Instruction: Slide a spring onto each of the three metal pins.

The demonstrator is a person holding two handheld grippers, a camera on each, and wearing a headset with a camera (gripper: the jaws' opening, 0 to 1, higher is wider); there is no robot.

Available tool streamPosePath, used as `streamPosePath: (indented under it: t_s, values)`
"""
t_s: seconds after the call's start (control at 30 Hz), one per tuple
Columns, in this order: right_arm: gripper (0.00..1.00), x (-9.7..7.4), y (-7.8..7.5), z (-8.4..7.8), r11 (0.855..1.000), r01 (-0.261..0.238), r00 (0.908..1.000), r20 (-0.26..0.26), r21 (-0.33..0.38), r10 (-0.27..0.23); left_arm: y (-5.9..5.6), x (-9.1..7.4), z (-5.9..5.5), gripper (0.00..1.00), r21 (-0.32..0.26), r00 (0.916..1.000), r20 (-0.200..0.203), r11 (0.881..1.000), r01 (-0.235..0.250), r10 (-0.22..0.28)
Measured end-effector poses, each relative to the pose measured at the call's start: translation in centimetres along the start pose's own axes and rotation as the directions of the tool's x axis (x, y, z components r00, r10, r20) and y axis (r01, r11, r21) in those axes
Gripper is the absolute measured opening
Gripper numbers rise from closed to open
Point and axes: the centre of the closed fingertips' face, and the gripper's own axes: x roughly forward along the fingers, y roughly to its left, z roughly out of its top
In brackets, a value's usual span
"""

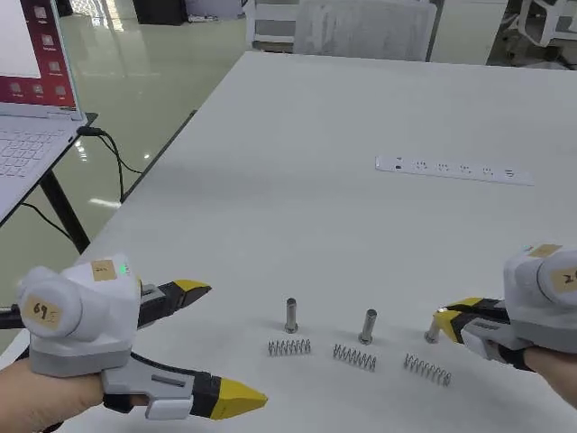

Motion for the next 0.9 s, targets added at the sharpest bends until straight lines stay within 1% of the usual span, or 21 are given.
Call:
streamPosePath:
  t_s: [0.37, 0.5, 0.73, 0.9]
  values:
    - [0.06, -0.12, 0.10, 0.03, 1.000, -0.001, 1.0000, -0.005, -0.007, 0.001, -0.11, 0.10, 0.04, 0.95, -0.003, 1.0000, 0.002, 1.000, 0.005, -0.005]
    - [0.09, -0.13, 0.11, 0.23, 1.000, -0.008, 1.0000, -0.001, 0.008, 0.008, -0.04, 0.03, 0.03, 0.95, -0.004, 1.0000, 0.003, 1.000, 0.004, -0.004]
    - [0.12, -0.47, 0.13, 0.59, 1.000, -0.009, 0.9999, 0.015, 0.004, 0.009, 0.08, -0.06, 0.22, 0.95, -0.005, 1.0000, 0.007, 1.000, 0.001, -0.001]
    - [0.16, -0.90, 0.16, 0.70, 1.000, -0.018, 0.9995, 0.027, -0.018, 0.019, 0.03, 0.10, 0.32, 0.95, -0.005, 0.9999, 0.011, 1.000, 0.003, -0.003]
